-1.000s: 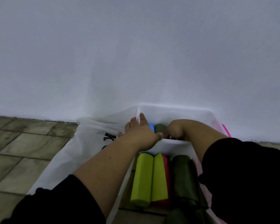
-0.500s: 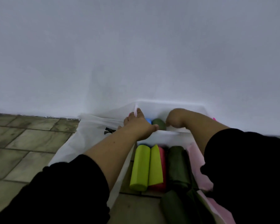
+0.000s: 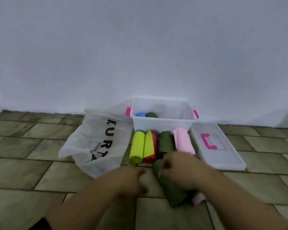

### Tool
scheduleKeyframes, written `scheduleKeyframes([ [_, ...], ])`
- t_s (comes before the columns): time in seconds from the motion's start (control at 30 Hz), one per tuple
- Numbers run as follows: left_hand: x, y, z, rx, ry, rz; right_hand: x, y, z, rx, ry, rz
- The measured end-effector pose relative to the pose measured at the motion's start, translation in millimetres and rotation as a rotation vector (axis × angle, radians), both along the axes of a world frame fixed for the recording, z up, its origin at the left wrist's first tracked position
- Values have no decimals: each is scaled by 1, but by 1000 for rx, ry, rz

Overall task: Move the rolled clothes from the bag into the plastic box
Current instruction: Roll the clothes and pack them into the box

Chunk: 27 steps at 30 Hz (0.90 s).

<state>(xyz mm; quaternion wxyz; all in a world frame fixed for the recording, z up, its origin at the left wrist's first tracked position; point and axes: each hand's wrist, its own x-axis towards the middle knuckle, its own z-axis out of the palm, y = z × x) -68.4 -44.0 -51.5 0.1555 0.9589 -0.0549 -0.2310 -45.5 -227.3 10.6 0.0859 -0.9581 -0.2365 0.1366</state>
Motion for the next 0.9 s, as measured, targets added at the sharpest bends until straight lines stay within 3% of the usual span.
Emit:
scheduleKeyframes([
  [0.1,-27,-4,-38,136,18,-59,-29,5,-48,-189,-168,-54],
  [0.2,-36,-6,-46,87,-73,1,-29,6,-69,-239,-274,-155],
  [0.27,-37,-5,-42,-82,-182,116,-30,8,-77,-206,-324,-128],
  [0.4,-39,2,-20,-477,-626,381,-51,16,-94,-47,-313,125],
  [0.43,-39,3,-14,-534,-617,355,-56,19,-97,-16,-323,203],
  [0.5,-35,0,-9,-587,-424,247,-62,23,-103,29,-324,302],
  [0.63,-21,-11,-18,-459,-31,227,-65,23,-109,42,-288,266],
  [0.8,-12,-11,-23,-550,76,321,-66,32,-107,-42,-108,142],
  [0.9,-10,-12,-25,-551,83,319,-62,35,-101,-100,-152,147],
])
